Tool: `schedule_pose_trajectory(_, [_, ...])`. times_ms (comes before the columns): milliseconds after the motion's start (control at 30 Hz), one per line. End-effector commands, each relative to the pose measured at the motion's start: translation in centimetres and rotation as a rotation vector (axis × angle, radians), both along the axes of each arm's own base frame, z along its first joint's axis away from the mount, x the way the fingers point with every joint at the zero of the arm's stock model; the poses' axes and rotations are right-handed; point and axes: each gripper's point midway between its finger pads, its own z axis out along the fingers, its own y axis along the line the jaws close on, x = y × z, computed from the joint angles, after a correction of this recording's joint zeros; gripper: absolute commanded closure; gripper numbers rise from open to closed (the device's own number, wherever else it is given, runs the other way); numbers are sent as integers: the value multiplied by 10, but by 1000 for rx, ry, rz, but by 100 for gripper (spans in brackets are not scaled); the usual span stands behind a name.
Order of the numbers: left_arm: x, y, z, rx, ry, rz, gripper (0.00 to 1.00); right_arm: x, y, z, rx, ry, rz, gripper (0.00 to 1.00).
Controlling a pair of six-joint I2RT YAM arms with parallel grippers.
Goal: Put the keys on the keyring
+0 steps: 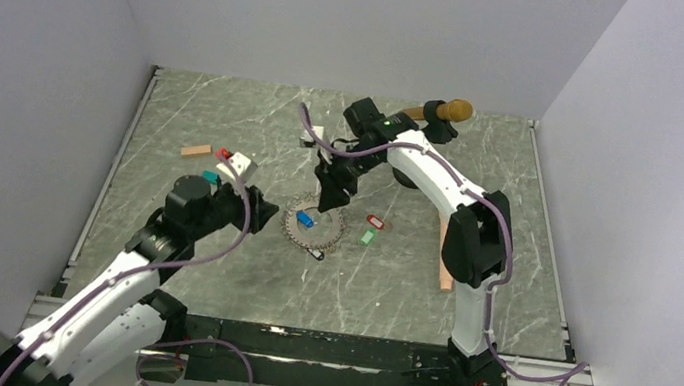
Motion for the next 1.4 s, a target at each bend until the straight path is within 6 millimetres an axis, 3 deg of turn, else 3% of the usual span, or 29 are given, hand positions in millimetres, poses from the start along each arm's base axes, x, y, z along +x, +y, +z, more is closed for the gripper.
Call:
schedule_pose_trajectory(0, [16, -17, 6, -132, 83, -116, 51, -4, 16, 21, 163, -41, 82, 56])
schedule_pose_trajectory(133, [31, -24, -23, -85, 210, -165, 58, -3, 12, 17, 161, -11, 64, 56])
schedule_pose_trajectory(300, [48, -25, -43, -8, 277, -140, 56, -2, 7, 16, 165, 26, 51, 56])
schedule_pose_trajectory(600, [47, -28, -82, 264, 439, -203, 57, -4, 4, 12, 161, 66, 54, 56])
schedule_pose_trajectory(967, [48, -27, -102, 451, 473, -251, 58, -5, 3, 12, 166, 91, 53, 56])
schedule_pose_trajectory(1367, [57, -42, -115, 465, 520, -323, 67, -5, 0, 13, 172, 104, 48, 56])
